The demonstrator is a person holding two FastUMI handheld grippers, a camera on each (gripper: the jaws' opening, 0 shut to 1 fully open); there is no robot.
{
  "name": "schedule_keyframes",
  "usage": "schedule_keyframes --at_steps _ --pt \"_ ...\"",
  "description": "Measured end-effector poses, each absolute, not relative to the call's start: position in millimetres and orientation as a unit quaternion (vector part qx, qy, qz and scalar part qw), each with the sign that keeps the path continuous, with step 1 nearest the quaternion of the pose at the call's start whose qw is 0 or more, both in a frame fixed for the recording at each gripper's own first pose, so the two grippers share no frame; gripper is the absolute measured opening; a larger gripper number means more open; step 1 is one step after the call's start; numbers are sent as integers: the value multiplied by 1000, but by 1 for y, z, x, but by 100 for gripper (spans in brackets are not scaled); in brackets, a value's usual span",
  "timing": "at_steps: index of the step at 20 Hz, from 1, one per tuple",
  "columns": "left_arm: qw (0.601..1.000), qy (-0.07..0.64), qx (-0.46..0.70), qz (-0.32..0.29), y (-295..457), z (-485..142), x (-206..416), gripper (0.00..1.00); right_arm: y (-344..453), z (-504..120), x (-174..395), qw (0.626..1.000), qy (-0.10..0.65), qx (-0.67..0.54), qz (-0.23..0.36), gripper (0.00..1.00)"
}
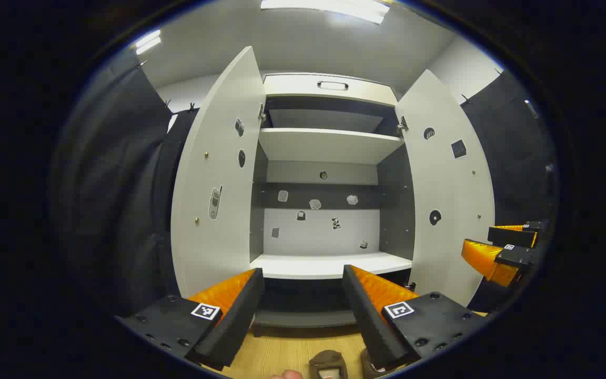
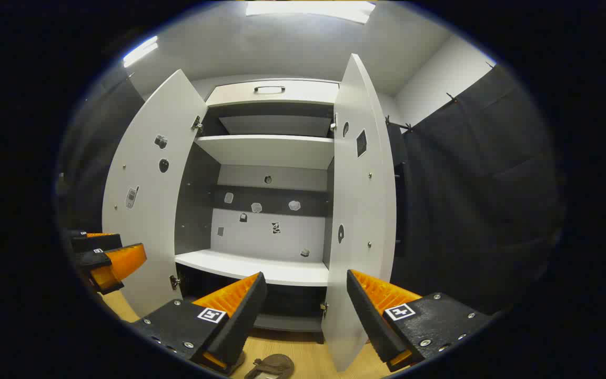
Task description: Grab one shoe with the right hand and put it into the shoe cabinet, grab the other shoe with the left hand and put it into the shoe cabinet; then close the right door with the right hand and the left door with the left hand.
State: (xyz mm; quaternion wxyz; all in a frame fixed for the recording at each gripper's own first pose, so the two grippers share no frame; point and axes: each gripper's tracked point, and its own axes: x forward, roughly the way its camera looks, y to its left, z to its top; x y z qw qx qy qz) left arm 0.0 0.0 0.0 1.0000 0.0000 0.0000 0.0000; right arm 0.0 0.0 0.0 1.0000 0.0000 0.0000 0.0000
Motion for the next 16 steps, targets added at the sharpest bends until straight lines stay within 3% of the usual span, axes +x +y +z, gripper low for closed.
schedule_keyframes --at_steps 16 --pt "1000 -5 0 11 15 1 -4 96 10 -4 0 1000 8 -1 1 94"
